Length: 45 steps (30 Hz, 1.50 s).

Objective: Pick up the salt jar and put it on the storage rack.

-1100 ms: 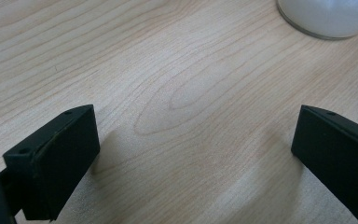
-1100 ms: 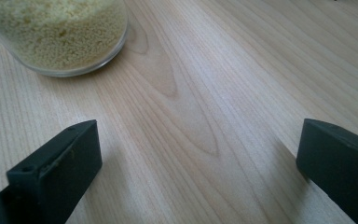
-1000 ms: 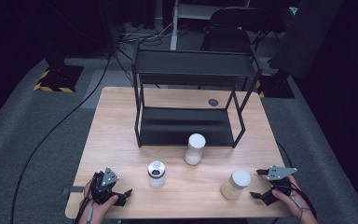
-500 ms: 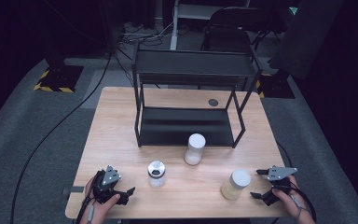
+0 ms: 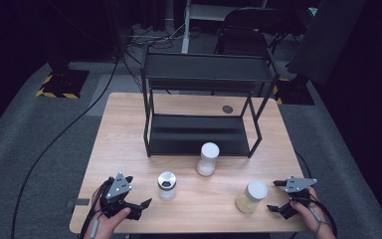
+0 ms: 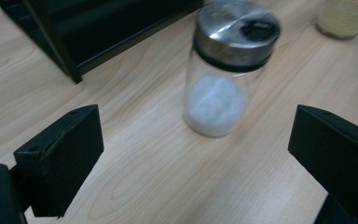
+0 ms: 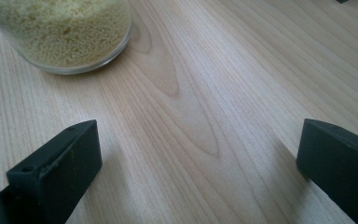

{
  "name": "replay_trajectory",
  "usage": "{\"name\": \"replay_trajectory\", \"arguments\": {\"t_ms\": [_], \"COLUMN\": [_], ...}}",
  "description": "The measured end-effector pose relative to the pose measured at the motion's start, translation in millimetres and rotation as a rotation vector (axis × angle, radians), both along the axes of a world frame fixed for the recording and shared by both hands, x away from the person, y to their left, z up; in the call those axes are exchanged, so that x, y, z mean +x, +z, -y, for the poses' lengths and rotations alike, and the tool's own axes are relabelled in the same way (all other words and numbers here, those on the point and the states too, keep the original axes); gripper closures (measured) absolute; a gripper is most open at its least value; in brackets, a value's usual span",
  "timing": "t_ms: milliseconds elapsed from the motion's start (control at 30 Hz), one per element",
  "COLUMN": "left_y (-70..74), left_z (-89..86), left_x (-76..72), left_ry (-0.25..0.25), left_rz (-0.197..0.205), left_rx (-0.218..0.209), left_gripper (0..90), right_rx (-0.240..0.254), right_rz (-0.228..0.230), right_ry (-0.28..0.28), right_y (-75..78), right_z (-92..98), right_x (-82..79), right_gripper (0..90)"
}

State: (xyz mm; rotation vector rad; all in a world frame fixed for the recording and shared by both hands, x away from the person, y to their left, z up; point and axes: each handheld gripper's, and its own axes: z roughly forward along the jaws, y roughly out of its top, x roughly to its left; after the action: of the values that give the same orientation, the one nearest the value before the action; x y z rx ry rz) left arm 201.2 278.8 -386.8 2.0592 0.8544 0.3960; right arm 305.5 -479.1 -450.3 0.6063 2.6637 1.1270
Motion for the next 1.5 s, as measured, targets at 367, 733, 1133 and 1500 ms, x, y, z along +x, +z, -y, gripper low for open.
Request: {"name": "replay_trajectory", "arguments": {"t_ms": [367,733,1133,1500], "left_y": [7.8,6.0,-0.5,-24.8], "left_z": [5.4,14.1,34.0,38.9], "left_x": [-1.4,14.6,38.9,53.6], "left_ry": [-0.025,-0.064,-0.126,-0.130], "left_rz": [0.058,0.078,0.099,0.055], "left_rx": [-0.051,-0.084,-0.098,-0.114], "left_gripper": [3.3,3.5,5.1,8.3], "right_rx": [0.000,0.000,0.000,0.001], "right_rz": [0.000,0.000,0.000,0.000], "right_ry": [0.001,0.001,0.000,0.001], "right_y": [0.0,0.0,0.0,0.0], "right_z": [0.1,0.1,0.1,0.1], "right_x": [0.1,0.1,0.1,0.1], "right_gripper": [0.0,0.0,0.0,0.0]}}
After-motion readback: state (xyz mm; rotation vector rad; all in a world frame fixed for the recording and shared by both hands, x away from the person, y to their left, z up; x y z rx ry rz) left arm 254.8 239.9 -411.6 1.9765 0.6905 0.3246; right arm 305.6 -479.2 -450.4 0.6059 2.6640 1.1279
